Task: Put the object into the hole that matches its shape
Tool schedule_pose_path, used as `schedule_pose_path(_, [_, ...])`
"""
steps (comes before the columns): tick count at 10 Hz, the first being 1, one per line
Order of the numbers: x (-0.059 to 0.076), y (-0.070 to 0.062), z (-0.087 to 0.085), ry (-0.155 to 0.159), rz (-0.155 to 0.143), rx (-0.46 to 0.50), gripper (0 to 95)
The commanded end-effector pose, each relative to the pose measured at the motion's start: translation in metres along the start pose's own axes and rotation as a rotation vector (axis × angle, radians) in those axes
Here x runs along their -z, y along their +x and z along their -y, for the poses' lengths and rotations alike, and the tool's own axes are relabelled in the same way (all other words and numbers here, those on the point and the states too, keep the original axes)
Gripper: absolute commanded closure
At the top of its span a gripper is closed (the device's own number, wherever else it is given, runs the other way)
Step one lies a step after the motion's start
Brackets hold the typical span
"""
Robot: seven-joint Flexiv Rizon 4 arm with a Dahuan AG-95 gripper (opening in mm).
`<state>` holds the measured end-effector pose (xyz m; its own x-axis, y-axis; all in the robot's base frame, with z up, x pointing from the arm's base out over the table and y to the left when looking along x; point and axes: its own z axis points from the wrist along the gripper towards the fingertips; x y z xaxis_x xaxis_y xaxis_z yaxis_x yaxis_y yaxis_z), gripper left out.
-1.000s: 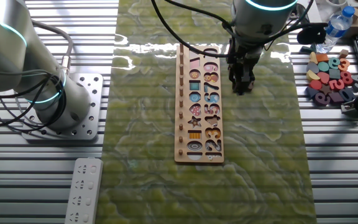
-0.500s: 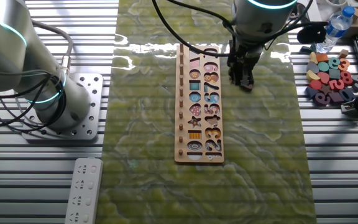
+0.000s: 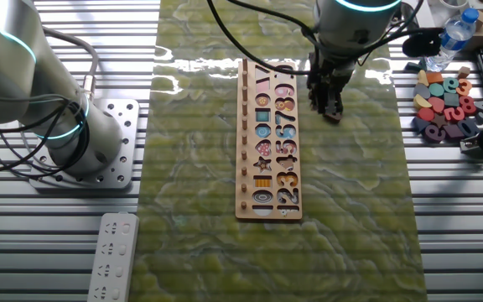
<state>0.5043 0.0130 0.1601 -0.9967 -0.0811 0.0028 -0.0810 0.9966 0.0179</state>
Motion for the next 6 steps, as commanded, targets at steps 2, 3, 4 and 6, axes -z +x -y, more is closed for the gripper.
schedule_pose_path(2, [-0.022,-0.016,-0.006,-0.003,0.016,0.025,95.0])
schedule_pose_path(3, [-0.029,-0.025,-0.009,-0.001,0.012,0.024,95.0])
schedule_pose_path(4, [-0.041,-0.035,-0.01,-0.002,0.012,0.025,95.0])
schedule_pose_path(6, [-0.058,-0.055,-0.016,-0.002,0.017,0.032,95.0])
